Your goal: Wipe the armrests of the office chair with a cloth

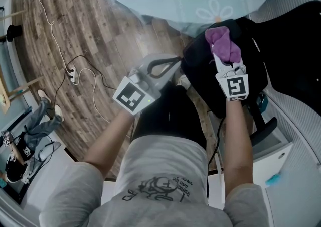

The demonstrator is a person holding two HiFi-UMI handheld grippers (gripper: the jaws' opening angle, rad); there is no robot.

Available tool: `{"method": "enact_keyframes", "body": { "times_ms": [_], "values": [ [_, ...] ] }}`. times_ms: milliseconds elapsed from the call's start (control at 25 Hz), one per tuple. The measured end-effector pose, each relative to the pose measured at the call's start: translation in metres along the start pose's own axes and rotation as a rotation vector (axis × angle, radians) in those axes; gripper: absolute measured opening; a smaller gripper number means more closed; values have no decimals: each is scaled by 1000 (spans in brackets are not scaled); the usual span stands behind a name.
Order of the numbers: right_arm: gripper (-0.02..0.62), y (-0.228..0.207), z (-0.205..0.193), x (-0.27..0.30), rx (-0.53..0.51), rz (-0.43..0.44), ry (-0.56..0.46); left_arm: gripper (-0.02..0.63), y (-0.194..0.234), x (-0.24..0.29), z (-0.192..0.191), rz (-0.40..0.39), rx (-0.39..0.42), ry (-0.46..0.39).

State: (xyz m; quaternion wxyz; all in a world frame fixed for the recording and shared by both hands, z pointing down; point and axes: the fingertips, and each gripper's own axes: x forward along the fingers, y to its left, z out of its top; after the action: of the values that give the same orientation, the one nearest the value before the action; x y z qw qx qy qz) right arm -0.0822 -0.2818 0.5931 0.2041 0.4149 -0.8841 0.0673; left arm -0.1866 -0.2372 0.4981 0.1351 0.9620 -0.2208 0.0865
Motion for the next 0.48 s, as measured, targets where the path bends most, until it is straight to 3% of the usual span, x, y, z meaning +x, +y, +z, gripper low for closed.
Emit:
{"method": "enact_keyframes", "body": {
  "times_ms": [200,480],
  "values": [
    [29,-77,-11,-3,-22,-75,69,2,0,-3,4,1,12,-6],
    [28,-87,-13,-1,23,-118,118,2,1,-6,7,10,9,-19]
  ]
}}
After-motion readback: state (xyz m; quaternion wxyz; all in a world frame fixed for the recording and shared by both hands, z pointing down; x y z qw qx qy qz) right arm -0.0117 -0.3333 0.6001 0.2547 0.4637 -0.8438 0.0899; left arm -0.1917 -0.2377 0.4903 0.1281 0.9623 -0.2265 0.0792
